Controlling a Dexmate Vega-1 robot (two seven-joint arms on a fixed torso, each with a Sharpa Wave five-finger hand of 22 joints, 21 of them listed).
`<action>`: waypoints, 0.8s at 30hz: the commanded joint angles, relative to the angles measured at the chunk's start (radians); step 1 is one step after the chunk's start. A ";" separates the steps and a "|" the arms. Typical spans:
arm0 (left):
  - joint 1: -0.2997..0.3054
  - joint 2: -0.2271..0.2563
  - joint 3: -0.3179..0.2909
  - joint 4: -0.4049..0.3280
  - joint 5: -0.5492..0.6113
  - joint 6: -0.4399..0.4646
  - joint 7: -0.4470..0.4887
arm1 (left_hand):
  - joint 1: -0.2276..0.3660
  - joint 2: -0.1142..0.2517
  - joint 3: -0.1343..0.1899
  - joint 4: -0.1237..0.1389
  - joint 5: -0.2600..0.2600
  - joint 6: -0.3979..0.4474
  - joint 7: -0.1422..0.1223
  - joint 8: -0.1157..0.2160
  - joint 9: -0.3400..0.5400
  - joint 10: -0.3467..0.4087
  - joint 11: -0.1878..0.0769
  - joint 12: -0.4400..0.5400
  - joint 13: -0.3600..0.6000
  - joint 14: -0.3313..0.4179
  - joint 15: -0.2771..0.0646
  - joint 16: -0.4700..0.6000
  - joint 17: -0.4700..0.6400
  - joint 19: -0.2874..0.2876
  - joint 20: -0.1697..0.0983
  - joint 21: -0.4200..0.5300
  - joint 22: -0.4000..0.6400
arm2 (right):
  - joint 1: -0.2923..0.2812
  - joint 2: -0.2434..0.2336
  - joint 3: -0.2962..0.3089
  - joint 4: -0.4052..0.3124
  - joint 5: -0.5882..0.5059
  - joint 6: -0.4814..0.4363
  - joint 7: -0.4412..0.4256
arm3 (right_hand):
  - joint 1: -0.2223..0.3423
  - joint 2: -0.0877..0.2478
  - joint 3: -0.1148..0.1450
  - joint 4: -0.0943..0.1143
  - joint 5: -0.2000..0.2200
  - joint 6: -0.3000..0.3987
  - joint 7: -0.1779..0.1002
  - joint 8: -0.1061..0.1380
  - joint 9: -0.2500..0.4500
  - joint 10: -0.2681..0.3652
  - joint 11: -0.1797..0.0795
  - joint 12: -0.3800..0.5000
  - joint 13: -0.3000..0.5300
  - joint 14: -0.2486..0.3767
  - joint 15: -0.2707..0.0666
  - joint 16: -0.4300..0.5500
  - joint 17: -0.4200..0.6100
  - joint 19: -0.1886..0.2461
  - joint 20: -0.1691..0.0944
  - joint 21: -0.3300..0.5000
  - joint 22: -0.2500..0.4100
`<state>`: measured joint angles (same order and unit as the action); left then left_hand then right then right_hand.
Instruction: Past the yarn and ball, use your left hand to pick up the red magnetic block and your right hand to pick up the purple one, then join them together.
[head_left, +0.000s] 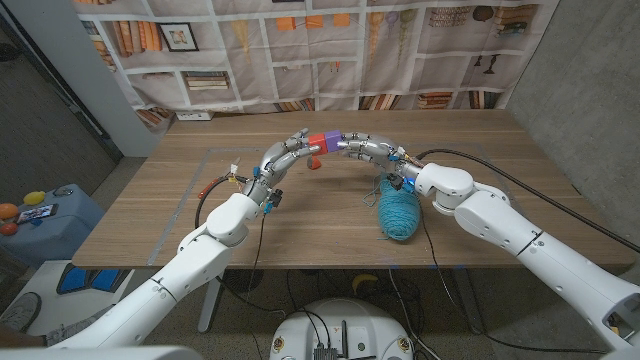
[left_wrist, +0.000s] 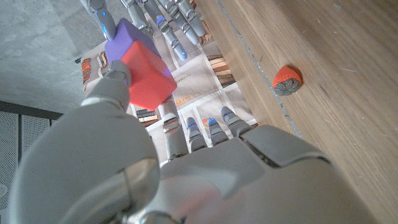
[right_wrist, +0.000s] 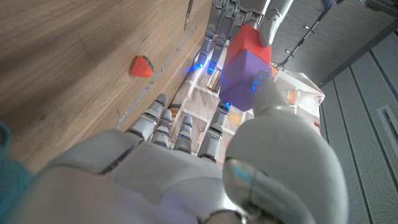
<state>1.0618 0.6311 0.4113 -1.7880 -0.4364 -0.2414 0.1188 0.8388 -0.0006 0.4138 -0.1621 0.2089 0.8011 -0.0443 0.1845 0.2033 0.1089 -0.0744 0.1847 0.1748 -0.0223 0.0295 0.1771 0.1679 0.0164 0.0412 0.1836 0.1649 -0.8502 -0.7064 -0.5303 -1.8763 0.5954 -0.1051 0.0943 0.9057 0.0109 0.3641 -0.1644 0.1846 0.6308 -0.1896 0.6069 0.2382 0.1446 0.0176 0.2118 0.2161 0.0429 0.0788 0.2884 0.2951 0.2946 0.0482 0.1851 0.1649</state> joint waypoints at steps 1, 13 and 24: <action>-0.012 0.005 0.005 0.008 -0.014 0.009 -0.022 | -0.016 -0.008 -0.011 0.000 0.003 -0.024 0.008 -0.003 0.002 -0.001 0.017 -0.001 0.001 -0.011 0.012 -0.003 0.003 -0.011 0.007 -0.001 0.005 | -0.006 0.006 0.003 0.006 -0.002 0.020 -0.005 | 0.013 0.001 -0.003 -0.001 0.002 0.031 -0.023 0.006 0.002 0.009 -0.003 0.004 0.003 0.007 -0.004 0.003 0.003 0.011 0.001 0.005 0.002; -0.019 0.010 0.009 0.016 -0.028 0.003 -0.047 | -0.046 -0.021 -0.030 0.006 -0.001 -0.092 0.031 -0.007 -0.001 -0.030 0.062 -0.002 0.001 -0.039 0.032 -0.004 0.003 -0.032 0.015 -0.003 0.005 | -0.001 0.012 0.002 0.014 -0.005 0.030 0.001 | 0.018 0.004 -0.003 -0.001 0.003 0.033 -0.025 0.006 0.000 0.010 -0.005 0.005 0.004 0.007 -0.006 0.003 0.004 0.011 0.000 0.004 0.002; -0.028 0.016 0.010 0.026 -0.042 -0.002 -0.074 | -0.057 -0.034 -0.038 0.003 -0.003 -0.144 0.053 -0.008 -0.003 -0.046 0.091 -0.002 0.001 -0.054 0.045 -0.004 0.004 -0.042 0.021 -0.002 0.005 | -0.005 0.013 0.005 0.015 -0.005 0.032 -0.005 | 0.020 0.007 -0.003 0.000 0.003 0.033 -0.026 0.006 -0.001 0.010 -0.007 0.005 0.004 0.006 -0.008 0.003 0.006 0.011 -0.002 0.004 0.002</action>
<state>1.0432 0.6413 0.4188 -1.7723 -0.4658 -0.2396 0.0711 0.7844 -0.0237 0.3795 -0.1579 0.2066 0.6679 0.0072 0.1778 0.1998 0.0639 0.0062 0.1848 0.1747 -0.0650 0.0721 0.1733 0.1701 -0.0142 0.0588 0.1836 0.1650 -0.8538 -0.6957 -0.5276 -1.8643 0.5915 -0.0780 0.0930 0.9138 0.0189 0.3641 -0.1644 0.1808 0.6305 -0.1898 0.6051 0.2342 0.1481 0.0141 0.2118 0.2160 0.0485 0.0732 0.2891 0.2985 0.2945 0.0482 0.1851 0.1649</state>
